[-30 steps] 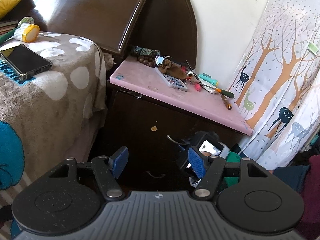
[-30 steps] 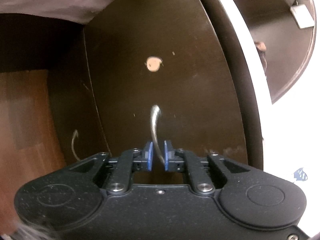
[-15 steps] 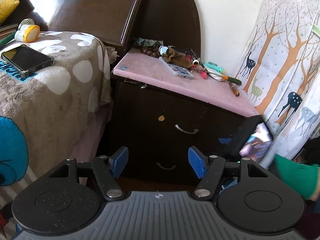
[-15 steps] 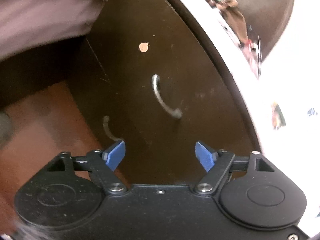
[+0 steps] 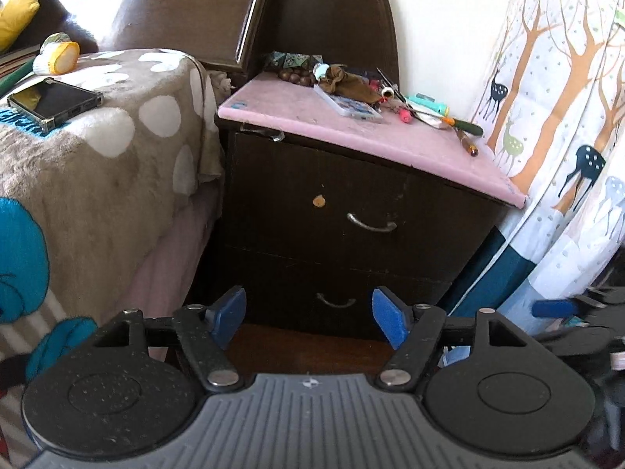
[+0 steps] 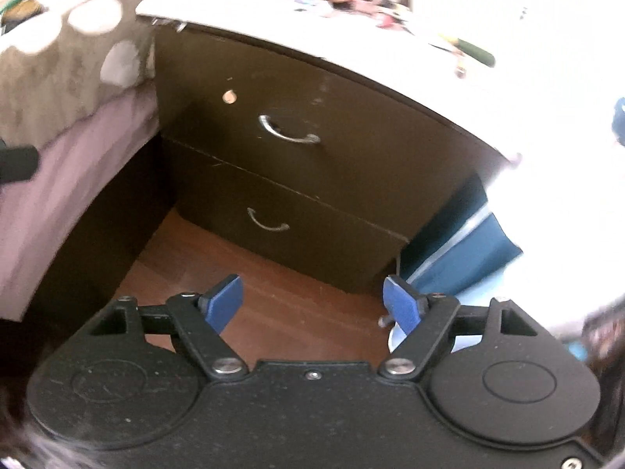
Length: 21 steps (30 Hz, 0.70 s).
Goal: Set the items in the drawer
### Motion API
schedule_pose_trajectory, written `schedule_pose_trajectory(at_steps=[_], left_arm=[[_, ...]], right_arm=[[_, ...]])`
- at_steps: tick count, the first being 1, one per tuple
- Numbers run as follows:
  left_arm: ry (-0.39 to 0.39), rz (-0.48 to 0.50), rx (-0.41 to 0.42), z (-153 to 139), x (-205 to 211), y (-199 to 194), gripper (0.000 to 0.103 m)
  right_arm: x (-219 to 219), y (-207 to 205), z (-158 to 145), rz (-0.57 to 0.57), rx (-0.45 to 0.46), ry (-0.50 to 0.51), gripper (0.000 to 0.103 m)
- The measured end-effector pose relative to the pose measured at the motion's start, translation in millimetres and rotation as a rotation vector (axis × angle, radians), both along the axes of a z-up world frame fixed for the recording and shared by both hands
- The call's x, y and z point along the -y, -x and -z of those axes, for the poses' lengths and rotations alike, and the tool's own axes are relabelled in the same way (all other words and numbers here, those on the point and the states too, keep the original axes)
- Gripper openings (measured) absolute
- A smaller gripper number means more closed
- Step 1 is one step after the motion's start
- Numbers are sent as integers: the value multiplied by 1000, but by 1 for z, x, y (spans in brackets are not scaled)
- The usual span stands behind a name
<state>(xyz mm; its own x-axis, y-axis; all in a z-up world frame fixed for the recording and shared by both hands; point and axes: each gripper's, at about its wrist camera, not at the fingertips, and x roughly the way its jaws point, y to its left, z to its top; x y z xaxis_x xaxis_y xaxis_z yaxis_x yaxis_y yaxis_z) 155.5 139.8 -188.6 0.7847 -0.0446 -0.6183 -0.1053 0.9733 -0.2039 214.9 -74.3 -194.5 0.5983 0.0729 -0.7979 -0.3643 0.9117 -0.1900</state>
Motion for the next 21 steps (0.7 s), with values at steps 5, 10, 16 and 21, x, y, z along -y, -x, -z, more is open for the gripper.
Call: schedule_pose_trajectory(at_steps=[5, 10, 16, 21], left_arm=[[-10, -15, -22, -7, 13, 13, 72], [-8, -20, -50, -19, 28, 23, 73], [-43, 10, -66, -40, 58, 46, 73], [-105, 27, -74, -56, 84, 68, 73]], right_arm=[[27, 26, -19, 56, -117, -141, 82], [42, 57, -36, 83, -89, -109, 84], [66, 85, -60, 159, -88, -196, 86], [76, 106, -84, 165, -42, -218, 87]])
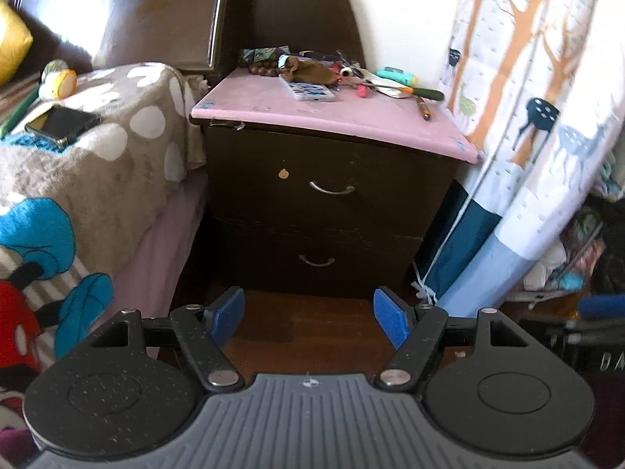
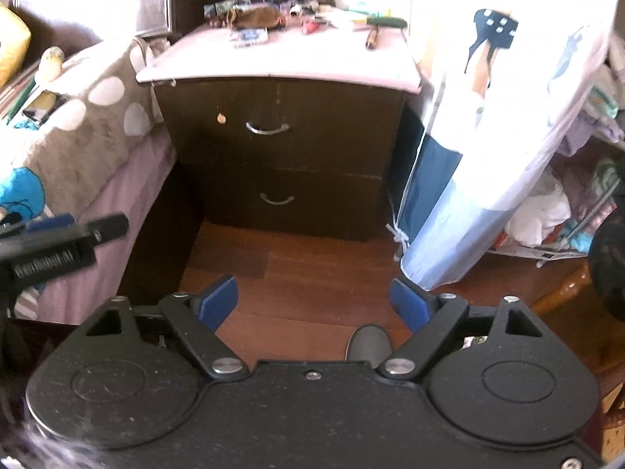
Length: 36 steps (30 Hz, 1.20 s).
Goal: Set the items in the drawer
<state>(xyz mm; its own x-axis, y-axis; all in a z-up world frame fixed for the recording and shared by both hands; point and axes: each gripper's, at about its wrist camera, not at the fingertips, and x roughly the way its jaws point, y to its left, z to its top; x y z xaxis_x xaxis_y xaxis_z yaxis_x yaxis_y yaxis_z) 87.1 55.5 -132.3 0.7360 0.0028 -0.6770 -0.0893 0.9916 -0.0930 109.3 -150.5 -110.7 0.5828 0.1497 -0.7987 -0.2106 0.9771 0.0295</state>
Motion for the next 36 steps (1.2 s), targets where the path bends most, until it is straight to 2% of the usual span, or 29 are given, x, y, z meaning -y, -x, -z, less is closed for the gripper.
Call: schedule_pose_trajectory(at_steps=[6, 8, 10, 14, 26, 36], left_arm=[[-66, 0, 28, -28, 23, 20, 73], [-80, 4, 37, -39, 29, 25, 76], [-101, 18, 53, -50, 35, 30, 84], [-142, 58, 90, -71, 49, 41, 84], [-190, 93, 148, -113, 66, 72, 84], [-183, 77, 187, -134, 65, 101, 84]], right_arm=[[14, 19, -23, 26, 60, -3, 89], [19, 26, -31, 33, 73, -12, 89], [23, 32, -36, 32, 83, -20, 90], [27, 46, -47, 21, 106, -23, 90], [26, 81, -82, -21, 183, -34, 91], [24, 105, -103, -58, 237, -34, 91]])
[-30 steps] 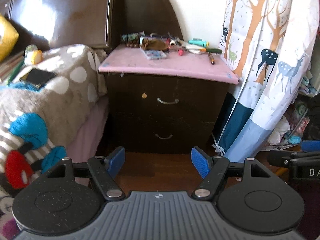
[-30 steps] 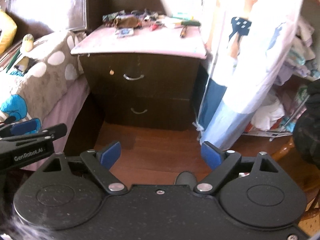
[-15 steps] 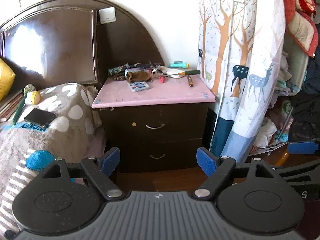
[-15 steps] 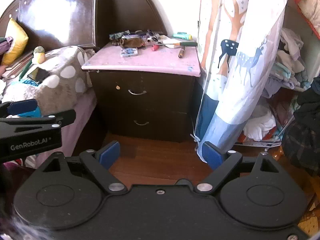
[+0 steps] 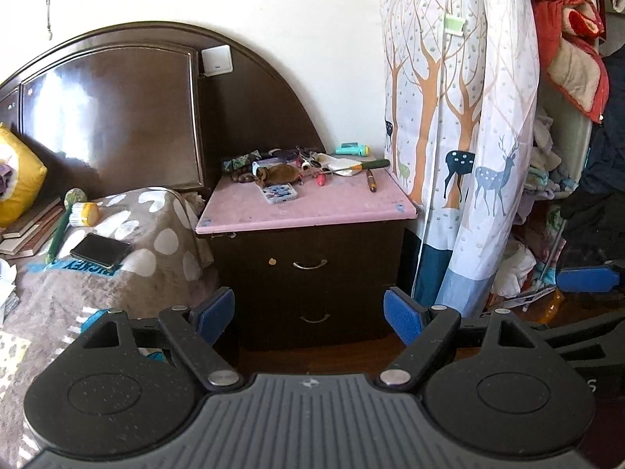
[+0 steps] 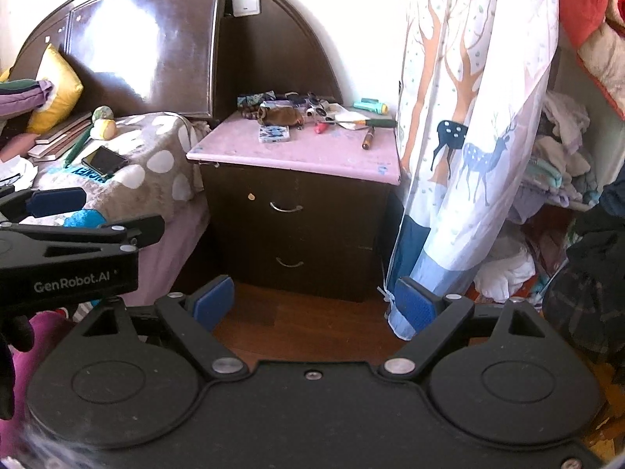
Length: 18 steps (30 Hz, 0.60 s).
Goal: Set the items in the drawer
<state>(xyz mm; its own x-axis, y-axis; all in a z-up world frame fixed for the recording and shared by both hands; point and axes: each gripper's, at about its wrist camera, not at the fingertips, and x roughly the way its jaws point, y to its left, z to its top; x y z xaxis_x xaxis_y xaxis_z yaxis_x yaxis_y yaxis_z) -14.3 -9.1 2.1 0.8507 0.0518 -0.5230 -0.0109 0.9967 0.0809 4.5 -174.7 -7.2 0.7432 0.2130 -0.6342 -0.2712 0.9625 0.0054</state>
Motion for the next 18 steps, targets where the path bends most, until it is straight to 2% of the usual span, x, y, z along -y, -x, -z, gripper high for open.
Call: schedule_pose_trajectory(at_steps=[7, 18], left_arm=[[-22, -23, 25, -14, 1, 18, 84], [-9, -2, 52, -24, 7, 35, 84]], right_arm=[[9, 14, -13, 14, 36, -23, 92], [13, 28, -27, 14, 77, -45, 93]])
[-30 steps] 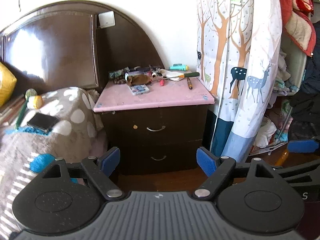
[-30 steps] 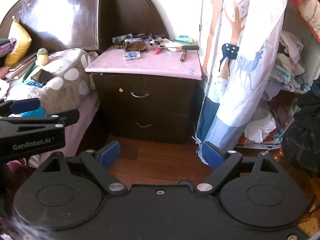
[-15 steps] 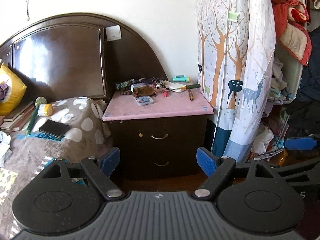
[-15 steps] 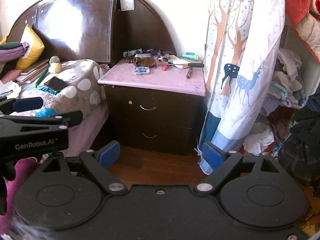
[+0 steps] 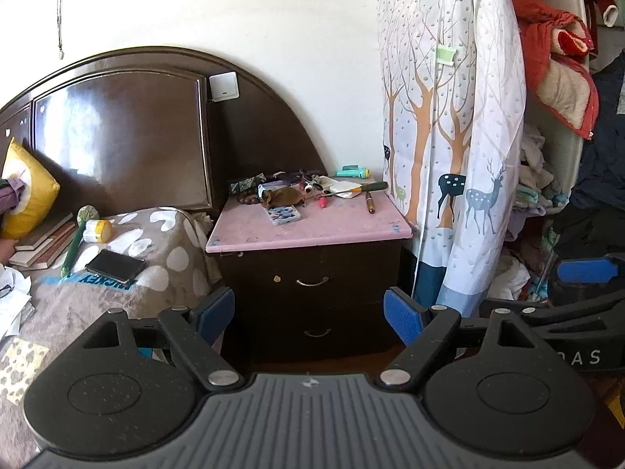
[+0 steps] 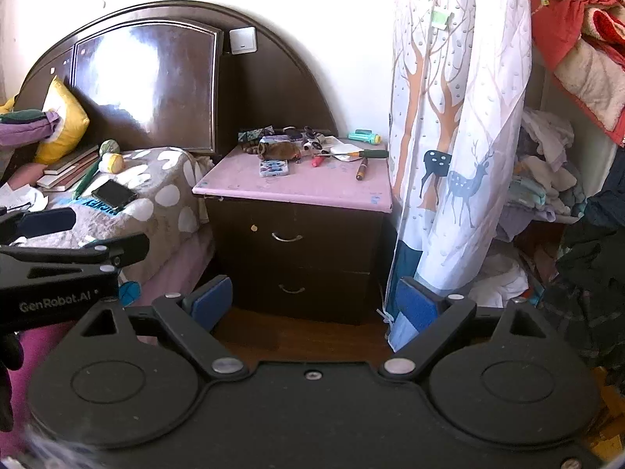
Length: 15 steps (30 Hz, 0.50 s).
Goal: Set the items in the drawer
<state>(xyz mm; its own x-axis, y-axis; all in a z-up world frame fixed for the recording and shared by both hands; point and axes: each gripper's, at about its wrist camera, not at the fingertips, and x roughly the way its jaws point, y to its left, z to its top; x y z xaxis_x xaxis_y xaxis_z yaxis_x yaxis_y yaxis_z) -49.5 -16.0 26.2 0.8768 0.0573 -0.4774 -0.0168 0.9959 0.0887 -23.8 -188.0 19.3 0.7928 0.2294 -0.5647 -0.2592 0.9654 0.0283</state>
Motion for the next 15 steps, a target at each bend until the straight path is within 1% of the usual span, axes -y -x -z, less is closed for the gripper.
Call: schedule_pose_trajectory(at_steps=[5, 15], left_arm=[[3, 6, -12, 4, -2, 0, 84], [17, 6, 0, 5, -6, 2, 84]], right_arm=[[-3, 2, 1, -12, 3, 9, 93], [-4, 2, -1, -3, 12, 12, 94]])
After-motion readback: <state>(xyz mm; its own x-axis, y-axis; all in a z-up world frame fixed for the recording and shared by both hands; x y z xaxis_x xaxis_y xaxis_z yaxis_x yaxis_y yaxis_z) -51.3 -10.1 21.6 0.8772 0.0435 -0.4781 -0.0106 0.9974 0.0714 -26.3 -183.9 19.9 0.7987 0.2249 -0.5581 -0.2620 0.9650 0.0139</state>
